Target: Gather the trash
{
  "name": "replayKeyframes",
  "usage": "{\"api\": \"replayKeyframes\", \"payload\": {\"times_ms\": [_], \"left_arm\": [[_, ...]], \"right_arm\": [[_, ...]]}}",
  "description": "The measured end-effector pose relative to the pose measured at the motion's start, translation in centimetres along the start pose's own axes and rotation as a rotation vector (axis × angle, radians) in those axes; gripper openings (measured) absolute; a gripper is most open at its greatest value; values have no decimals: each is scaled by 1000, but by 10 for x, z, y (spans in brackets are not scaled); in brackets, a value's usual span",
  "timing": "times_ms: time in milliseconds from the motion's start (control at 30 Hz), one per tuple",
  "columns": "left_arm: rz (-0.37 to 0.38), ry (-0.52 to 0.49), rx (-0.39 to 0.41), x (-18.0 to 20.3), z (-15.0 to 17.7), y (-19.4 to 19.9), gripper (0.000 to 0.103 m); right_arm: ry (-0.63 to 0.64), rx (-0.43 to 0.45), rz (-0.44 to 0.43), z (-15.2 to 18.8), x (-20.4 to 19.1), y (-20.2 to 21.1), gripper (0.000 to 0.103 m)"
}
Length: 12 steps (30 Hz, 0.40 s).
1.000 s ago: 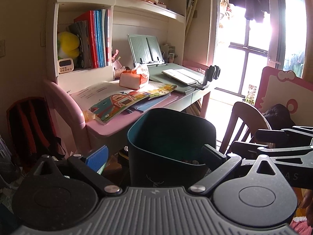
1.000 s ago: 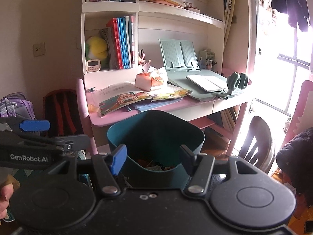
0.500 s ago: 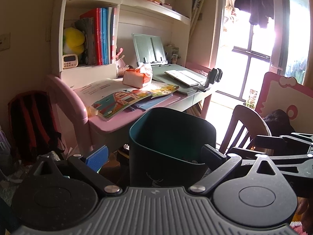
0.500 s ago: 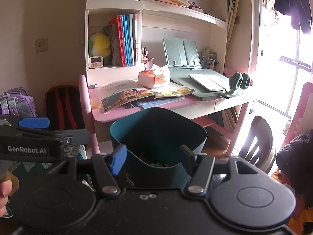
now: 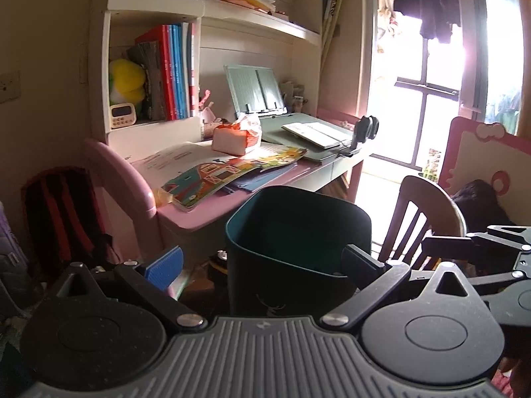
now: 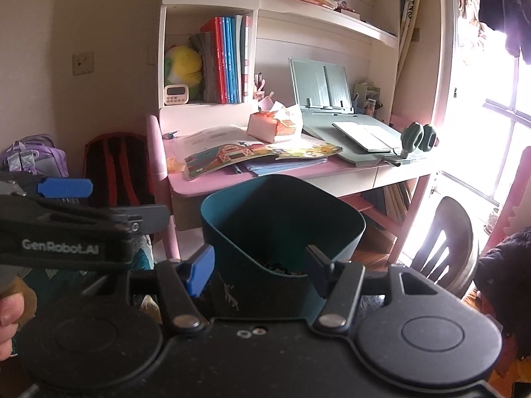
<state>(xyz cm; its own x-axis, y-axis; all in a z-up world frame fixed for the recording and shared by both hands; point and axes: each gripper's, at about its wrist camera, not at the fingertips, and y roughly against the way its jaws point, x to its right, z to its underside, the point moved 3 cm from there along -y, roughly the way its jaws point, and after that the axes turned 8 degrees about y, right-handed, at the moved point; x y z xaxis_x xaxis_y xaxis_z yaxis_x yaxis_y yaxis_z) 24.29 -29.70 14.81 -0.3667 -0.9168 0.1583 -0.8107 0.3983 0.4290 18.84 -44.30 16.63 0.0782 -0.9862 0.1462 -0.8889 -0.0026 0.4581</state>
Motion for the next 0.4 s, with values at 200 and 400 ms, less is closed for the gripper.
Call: {"api": "replayKeyframes", "payload": {"times_ms": [200,400], "left_arm": [[11,6,1,0,6,2,103],[24,51,-27,-14,16,2,103]], "right_arm": [[6,-3,-9,3,-3,1,60],[15,-20,-21,7,-8,-2,60]]}}
